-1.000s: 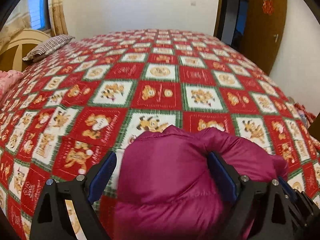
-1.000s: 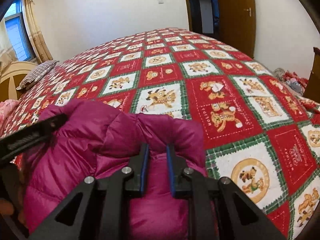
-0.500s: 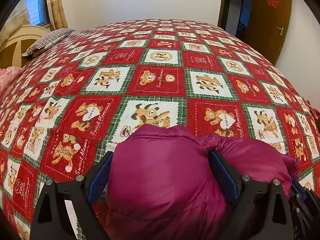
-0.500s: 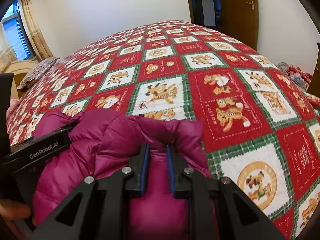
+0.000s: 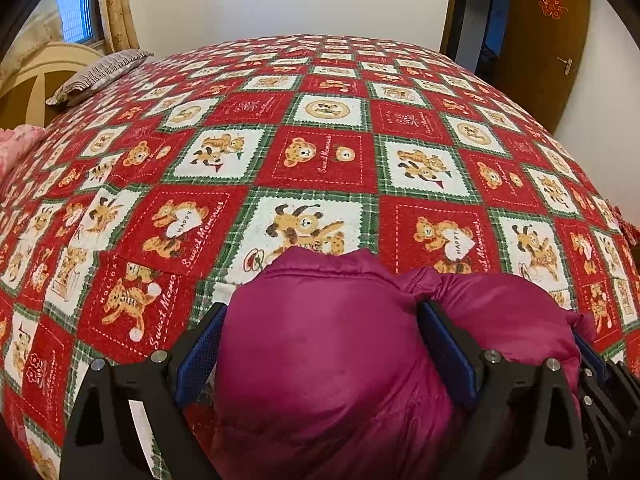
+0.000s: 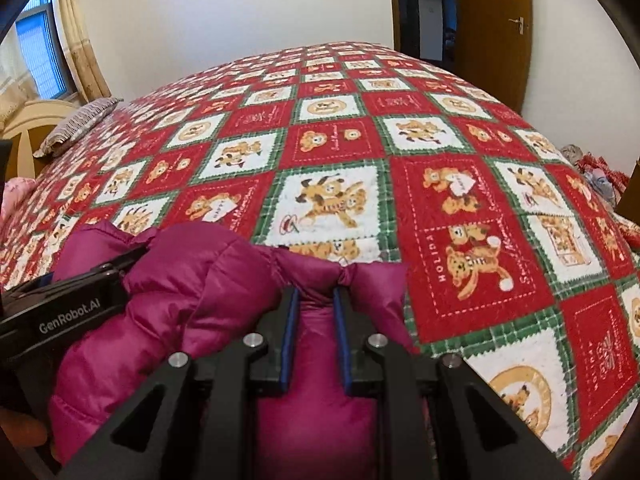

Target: Fold large clothes

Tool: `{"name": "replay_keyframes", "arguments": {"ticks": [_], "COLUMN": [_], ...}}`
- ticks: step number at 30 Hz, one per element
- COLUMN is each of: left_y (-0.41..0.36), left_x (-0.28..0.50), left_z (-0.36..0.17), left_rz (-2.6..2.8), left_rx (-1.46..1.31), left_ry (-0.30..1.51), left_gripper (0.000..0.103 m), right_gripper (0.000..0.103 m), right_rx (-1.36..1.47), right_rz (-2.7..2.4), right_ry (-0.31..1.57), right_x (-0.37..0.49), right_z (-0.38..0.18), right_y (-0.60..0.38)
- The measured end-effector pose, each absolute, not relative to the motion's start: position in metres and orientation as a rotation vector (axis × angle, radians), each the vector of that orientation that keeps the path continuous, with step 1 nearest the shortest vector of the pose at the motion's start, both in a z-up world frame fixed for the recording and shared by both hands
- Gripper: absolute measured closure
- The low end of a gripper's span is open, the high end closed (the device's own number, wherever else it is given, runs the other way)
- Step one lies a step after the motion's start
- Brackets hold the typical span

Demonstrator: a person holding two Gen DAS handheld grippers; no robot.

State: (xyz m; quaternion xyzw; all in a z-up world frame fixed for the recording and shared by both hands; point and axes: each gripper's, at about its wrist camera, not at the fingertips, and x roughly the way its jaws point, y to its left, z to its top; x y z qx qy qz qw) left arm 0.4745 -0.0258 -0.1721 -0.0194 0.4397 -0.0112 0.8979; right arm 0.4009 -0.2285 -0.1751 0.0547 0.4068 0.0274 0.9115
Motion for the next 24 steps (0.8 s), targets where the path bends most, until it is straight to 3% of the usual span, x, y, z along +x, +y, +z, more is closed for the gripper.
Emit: {"name": "replay_keyframes", "arguments": {"ticks": [7, 12, 18, 19, 24], "left_y": [0.013, 0.027, 0.026, 0.025, 0.01], "left_x": [0.458, 0.419, 0.432, 0.435, 0.439], "left_z": [-0.158, -0.133, -0.167, -0.171, -0.175], "left_rz": [-0.151, -0.09, -0.038, -0.03, 0.021], "left_rx": [-0.258, -0.144, -0.113, -0.103, 0.064], "left_ry": [0.967, 0.888, 0.926, 0.931, 0.848], "left_gripper": [0.008, 0.008, 0.007, 0.003, 0.001], "right_gripper": [0.083, 0.083, 0.083, 0.083, 0.083], "right_rx": [0.142, 0.149, 0.167, 0.172, 0.178], "right_rz": [0.071, 0.074, 0.08, 0.081, 0.08], "right_ry": [0.838, 0.837, 0.838, 0.838, 0.837], "right_x": [0.401, 0.401, 0.399, 0.399, 0.4], "right_z": [-0.176, -0.176, -0.176, -0.176, -0.177], "right_y": [-0.232, -0.234, -0.236, -0.236, -0.237]}}
